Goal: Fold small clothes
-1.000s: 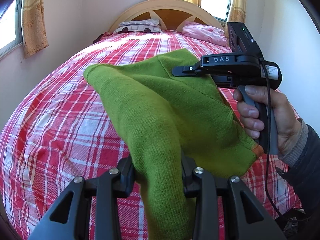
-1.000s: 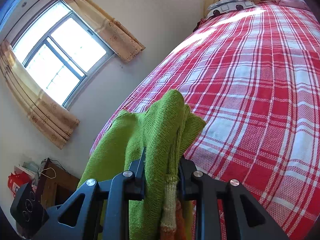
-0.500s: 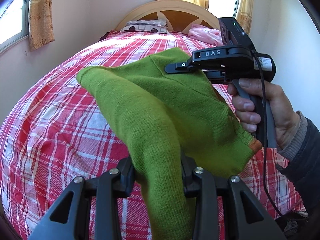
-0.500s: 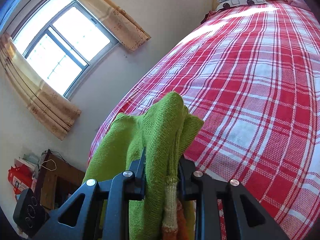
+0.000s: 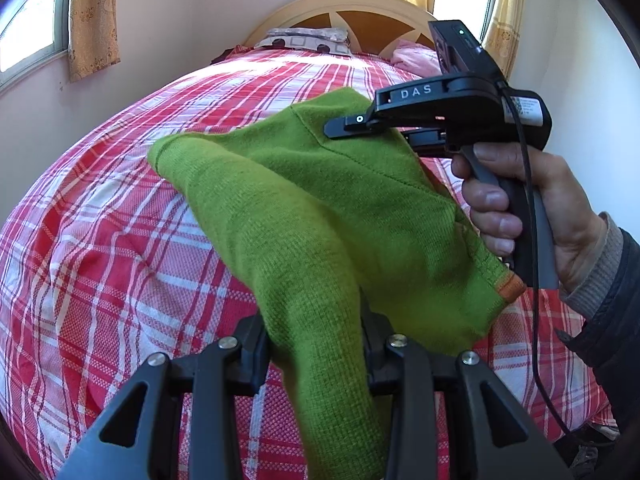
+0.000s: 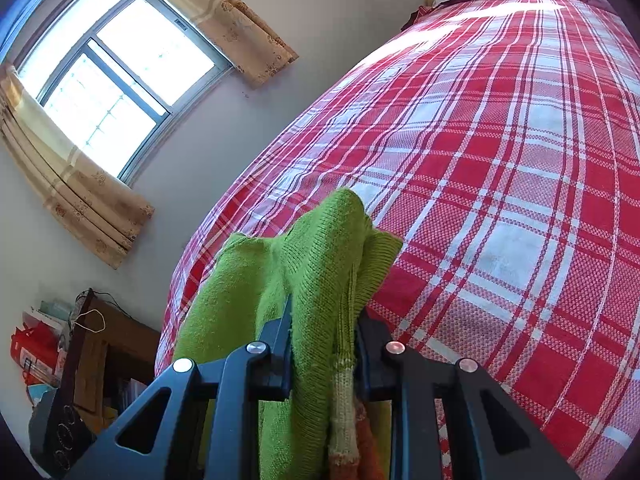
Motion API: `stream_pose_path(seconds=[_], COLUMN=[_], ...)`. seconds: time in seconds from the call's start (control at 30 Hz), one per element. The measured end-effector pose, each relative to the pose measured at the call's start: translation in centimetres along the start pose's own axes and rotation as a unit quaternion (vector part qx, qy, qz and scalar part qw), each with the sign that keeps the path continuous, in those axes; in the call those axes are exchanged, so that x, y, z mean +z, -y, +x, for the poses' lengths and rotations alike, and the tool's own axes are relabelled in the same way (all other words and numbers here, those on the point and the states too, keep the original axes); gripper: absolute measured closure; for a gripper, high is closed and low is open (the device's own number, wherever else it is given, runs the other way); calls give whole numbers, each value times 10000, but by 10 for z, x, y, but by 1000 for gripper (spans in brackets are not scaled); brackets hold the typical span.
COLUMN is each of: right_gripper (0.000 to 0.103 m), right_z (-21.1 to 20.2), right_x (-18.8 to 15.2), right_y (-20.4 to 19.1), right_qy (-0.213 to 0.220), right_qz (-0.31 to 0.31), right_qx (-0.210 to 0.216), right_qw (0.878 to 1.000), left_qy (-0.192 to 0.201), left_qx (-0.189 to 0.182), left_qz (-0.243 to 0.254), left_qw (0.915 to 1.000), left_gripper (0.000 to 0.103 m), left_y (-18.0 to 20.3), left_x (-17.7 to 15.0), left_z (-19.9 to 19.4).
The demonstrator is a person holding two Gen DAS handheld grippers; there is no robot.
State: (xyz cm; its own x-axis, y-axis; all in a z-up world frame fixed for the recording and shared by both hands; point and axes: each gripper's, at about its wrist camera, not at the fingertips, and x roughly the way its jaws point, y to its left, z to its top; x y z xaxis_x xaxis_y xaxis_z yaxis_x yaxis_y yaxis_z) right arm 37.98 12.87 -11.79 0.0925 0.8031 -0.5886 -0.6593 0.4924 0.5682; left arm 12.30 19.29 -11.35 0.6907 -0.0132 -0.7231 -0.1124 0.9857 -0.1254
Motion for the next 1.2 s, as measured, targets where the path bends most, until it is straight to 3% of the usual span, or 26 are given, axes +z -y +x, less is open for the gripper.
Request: stream_pose_path(seconds=[0.63,0.77,0.93,1.03,1.1,1.2], right_gripper=[79,78,72,71,71,68], right_z=[15,17,11,-12,-34,-66], right_x=[-5,-7,-9,-12,-16,-26], right_y=[17,18,22,19,14,1], right_qy=[-156,-173,-86,185,473,774], right_qz=[65,-17,31,-54,-108,-178], right_qx=[-257,-438,-526,-696,-815,-559], right_qw=[9995,9989,9986,9974,9955,9953], left_qy=[-70,-118,-170,-143,82,483], left_qx=[87,89,161,245,381,619], left_qz=[28,-3,114,199,260,248], left_qw=[9999,9999,9997,9994,9989,9966], left_gripper=[62,51,48,41,35,23], left_y=[0,-2,1,1,0,-6], left_x=[-18,-18,-18,-16,-14,-6], left_z=[9,10,5,-5,-20,-39])
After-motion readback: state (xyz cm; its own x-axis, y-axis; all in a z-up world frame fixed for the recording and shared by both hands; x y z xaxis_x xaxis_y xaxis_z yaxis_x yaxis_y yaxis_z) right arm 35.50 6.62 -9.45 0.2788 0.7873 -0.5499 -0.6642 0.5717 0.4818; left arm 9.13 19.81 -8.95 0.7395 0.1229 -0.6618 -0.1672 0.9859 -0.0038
